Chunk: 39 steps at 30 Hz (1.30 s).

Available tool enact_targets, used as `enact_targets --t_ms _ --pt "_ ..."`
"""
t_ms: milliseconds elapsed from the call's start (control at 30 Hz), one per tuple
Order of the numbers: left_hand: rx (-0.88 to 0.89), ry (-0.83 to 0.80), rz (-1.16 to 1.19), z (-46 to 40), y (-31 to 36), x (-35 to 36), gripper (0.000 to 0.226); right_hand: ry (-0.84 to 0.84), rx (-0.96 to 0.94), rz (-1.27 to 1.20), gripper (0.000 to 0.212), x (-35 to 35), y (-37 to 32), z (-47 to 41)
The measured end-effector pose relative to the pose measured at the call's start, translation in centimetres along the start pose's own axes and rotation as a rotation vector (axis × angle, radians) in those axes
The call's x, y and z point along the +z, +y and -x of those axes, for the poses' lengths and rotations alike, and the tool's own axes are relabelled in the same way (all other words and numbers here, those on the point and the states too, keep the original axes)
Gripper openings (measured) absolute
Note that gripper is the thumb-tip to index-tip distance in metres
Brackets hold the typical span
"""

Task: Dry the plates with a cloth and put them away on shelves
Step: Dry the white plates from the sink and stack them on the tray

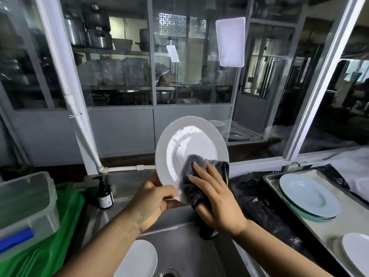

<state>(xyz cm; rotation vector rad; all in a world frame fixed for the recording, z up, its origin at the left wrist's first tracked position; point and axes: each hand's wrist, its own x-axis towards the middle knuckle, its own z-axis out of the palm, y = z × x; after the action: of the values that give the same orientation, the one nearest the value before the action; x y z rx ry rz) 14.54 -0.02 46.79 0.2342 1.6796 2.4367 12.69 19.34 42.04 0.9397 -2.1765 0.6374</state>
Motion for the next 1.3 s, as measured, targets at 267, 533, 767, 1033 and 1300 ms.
enact_targets --t_ms 267,533,767,1033,1300 --pt "-0.069 -0.041 -0.097 0.9 0.1 0.4 0.032 0.016 -0.177 0.013 0.046 -1.4 -1.2 -7.4" --pt "-0.086 0.033 -0.105 1.4 0.5 -0.6 0.056 0.047 0.224 0.216 0.059 -2.7 1.8 -8.7" --pt "-0.084 -0.008 -0.130 1.7 0.8 0.3 0.050 0.071 0.351 0.002 0.062 -1.7 -0.4 -9.0" --pt "-0.023 0.046 -0.076 2.0 0.7 0.6 0.054 -0.163 -0.037 -0.150 0.070 -0.6 -1.9 -5.2" --pt "-0.109 0.118 -0.041 2.4 -0.7 1.4 0.056 -0.248 0.197 -0.048 0.078 -2.7 4.8 -0.5"
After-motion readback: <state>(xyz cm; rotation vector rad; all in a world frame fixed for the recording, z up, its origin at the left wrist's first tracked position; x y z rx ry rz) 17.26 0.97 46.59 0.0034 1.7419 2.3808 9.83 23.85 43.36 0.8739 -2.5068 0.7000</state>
